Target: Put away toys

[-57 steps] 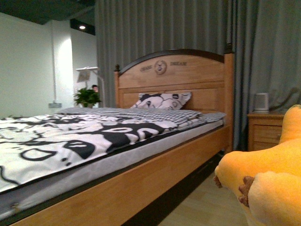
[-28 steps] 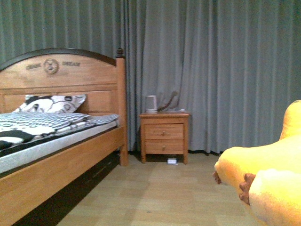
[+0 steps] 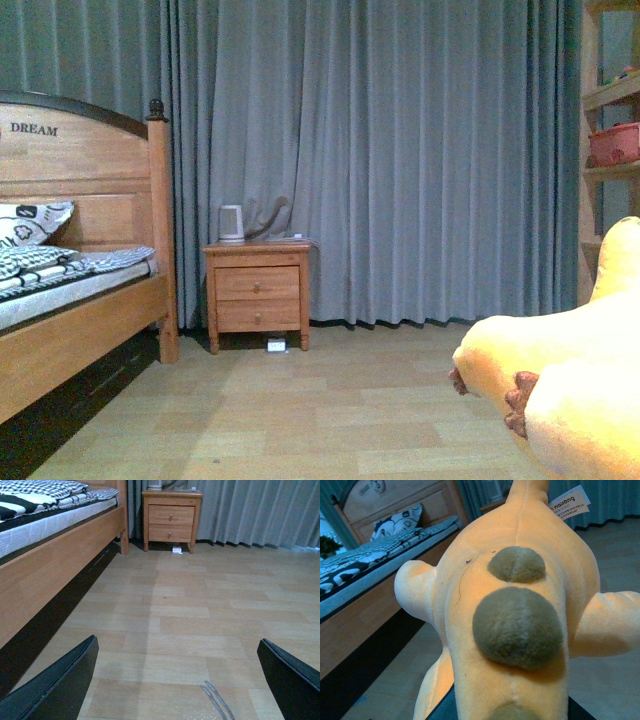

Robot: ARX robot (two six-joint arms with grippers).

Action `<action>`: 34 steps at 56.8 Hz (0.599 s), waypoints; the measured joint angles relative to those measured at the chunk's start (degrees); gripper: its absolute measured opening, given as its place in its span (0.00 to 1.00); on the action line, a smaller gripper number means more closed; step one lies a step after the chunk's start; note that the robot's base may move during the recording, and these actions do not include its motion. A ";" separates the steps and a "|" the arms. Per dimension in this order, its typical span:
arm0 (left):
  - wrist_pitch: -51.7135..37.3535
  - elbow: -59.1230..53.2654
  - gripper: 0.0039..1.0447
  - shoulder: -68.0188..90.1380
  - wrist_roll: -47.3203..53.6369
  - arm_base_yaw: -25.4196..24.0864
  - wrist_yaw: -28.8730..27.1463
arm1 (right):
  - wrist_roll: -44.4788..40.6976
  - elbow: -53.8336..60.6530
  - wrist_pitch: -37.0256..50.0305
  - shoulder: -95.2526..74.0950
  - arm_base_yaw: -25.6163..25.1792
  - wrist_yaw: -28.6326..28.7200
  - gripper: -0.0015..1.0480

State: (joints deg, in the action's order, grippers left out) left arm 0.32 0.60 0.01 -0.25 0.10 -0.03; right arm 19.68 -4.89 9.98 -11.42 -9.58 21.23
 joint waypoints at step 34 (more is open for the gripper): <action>0.00 0.00 0.95 0.00 0.00 0.00 0.02 | 0.00 0.00 0.00 0.00 0.00 -0.04 0.16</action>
State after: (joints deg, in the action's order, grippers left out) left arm 0.32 0.60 0.01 -0.25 0.10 -0.01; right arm 19.68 -4.89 9.98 -11.42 -9.58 21.19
